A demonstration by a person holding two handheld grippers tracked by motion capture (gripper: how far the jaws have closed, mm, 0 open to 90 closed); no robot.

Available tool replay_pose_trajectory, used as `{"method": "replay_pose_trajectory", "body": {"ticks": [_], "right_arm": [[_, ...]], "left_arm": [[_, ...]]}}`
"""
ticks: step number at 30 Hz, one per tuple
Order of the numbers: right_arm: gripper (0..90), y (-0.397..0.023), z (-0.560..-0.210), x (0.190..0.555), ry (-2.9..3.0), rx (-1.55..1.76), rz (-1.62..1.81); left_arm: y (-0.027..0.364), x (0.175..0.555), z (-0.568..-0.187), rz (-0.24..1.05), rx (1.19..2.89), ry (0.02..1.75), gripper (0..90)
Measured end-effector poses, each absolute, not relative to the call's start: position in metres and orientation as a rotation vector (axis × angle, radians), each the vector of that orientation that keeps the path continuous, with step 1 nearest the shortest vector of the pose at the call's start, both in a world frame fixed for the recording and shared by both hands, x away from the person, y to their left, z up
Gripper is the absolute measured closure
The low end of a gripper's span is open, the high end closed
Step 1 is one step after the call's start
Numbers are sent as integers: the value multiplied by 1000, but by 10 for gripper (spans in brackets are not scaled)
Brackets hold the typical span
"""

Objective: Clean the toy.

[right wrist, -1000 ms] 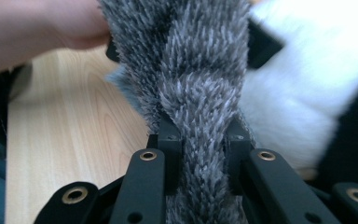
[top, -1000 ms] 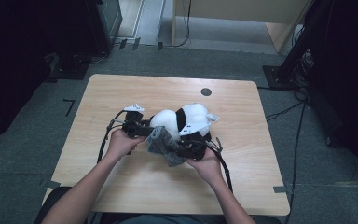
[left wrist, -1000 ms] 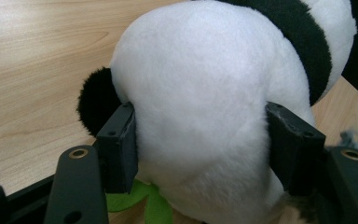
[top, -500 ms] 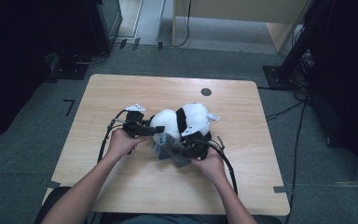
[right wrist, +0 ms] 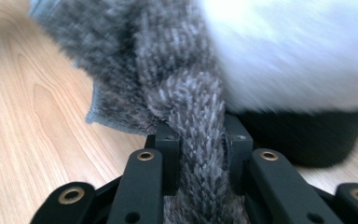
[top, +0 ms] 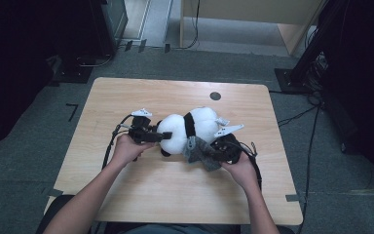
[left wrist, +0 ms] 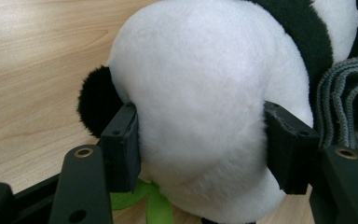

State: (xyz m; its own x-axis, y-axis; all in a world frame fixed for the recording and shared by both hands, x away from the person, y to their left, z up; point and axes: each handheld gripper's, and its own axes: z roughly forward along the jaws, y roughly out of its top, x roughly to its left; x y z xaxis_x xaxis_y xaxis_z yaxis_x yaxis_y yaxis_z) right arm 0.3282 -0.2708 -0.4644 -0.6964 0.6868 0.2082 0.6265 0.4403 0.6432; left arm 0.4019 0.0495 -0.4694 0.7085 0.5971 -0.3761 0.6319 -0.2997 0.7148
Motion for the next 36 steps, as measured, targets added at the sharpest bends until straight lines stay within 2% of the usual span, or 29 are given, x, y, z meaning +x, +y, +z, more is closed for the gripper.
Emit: {"method": "replay_pose_trajectory", "body": {"ticks": [21, 31, 36], "right_arm": [[737, -348, -474, 340, 2375, 1576, 1059], [741, -362, -460, 335, 2234, 1592, 1118], [744, -361, -433, 324, 2127, 1523, 1248]], "left_arm": [[49, 403, -470, -51, 1989, 939, 372], [49, 402, -471, -46, 1990, 935, 372], [49, 403, -471, -45, 1989, 935, 372]]}}
